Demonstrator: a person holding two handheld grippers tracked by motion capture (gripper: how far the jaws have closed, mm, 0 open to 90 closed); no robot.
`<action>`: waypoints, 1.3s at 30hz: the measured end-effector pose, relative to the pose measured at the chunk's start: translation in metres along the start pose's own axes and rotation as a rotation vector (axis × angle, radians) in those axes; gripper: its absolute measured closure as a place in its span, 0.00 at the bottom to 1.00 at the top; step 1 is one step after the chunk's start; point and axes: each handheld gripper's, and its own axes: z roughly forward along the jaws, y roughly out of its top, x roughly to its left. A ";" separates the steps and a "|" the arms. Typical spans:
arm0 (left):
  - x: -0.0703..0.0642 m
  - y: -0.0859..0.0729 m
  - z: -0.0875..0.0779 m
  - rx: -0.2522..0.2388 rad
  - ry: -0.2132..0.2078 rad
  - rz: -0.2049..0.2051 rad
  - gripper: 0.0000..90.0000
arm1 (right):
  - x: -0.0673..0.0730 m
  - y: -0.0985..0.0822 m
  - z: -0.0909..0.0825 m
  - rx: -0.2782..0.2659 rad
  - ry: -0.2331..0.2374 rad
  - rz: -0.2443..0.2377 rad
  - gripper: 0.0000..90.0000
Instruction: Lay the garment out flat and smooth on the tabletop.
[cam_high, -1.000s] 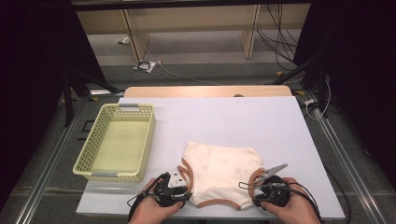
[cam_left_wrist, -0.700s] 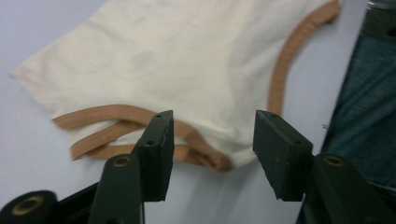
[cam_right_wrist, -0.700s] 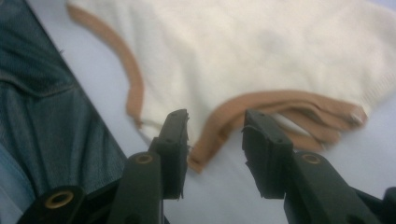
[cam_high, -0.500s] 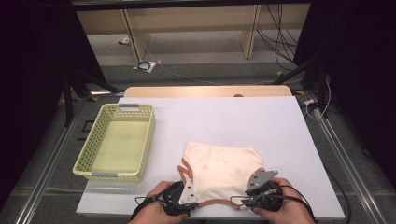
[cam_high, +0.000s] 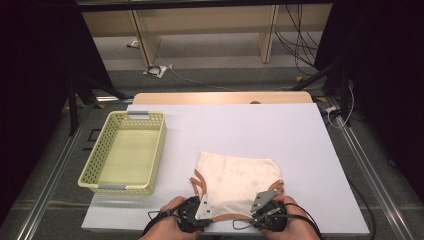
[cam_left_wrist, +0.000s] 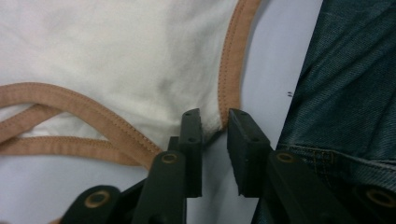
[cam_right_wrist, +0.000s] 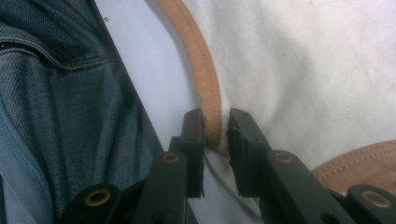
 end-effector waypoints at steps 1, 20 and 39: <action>0.000 0.000 0.000 0.001 -0.003 -0.002 0.89 | -0.001 0.000 0.000 0.000 -0.001 0.001 0.87; 0.010 0.004 -0.015 -0.070 0.006 -0.076 1.00 | -0.010 0.000 -0.017 -0.071 0.010 0.073 0.98; 0.012 0.006 -0.012 -0.102 0.027 0.046 0.69 | -0.027 0.013 -0.032 -0.136 -0.012 0.113 0.98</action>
